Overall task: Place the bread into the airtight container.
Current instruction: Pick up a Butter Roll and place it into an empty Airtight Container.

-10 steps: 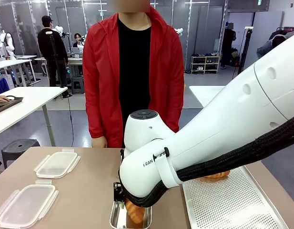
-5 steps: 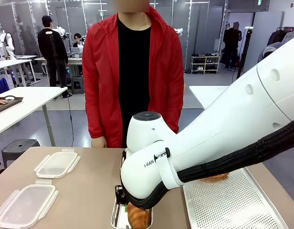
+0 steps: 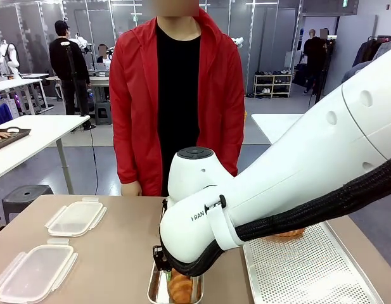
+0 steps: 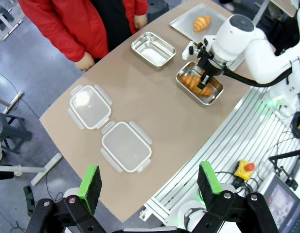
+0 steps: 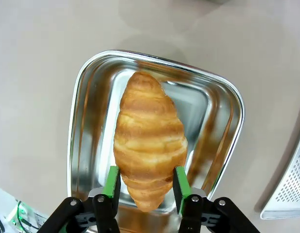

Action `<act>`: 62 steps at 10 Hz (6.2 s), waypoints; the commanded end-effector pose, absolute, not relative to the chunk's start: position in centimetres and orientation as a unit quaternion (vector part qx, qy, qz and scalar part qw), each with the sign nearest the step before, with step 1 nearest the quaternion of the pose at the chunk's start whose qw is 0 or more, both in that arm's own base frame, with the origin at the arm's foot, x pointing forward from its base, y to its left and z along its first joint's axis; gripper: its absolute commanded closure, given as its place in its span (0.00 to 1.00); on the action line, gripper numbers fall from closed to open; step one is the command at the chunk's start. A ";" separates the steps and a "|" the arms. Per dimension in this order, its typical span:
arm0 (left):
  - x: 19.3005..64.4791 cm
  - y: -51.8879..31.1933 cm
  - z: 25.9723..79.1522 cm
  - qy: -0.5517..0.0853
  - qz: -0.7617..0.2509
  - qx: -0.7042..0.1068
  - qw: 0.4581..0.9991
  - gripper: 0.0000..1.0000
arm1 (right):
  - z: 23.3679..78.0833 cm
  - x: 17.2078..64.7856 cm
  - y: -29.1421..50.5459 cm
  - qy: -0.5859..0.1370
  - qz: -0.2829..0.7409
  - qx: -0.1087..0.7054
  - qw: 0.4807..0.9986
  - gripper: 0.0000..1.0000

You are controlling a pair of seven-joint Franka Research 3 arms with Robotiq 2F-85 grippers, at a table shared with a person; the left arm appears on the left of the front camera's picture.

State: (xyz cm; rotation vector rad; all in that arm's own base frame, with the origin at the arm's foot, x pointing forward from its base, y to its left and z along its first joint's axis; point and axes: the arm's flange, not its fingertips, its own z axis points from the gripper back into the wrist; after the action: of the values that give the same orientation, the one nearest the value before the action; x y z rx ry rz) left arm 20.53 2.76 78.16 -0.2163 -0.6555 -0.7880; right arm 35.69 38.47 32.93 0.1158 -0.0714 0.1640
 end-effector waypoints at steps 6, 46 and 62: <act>20.6 2.7 78.3 -0.313 -0.378 -0.103 0.865 0.00 | 35.9 35.2 38.4 -0.077 0.114 0.049 0.989 0.44; 20.6 2.7 78.3 -0.313 -0.378 -0.103 0.865 0.00 | 54.4 23.8 -16.7 -0.298 0.173 0.193 0.919 0.00; 20.6 2.7 78.3 -0.313 -0.378 -0.103 0.865 0.00 | 57.4 30.8 -10.2 -0.280 0.440 0.051 0.852 0.00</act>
State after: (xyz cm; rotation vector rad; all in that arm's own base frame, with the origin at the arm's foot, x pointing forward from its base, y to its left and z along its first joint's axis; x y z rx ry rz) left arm 20.55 2.78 78.18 -0.2162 -0.6557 -0.7874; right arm 28.21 -9.89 57.39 0.1672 -0.5695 0.7689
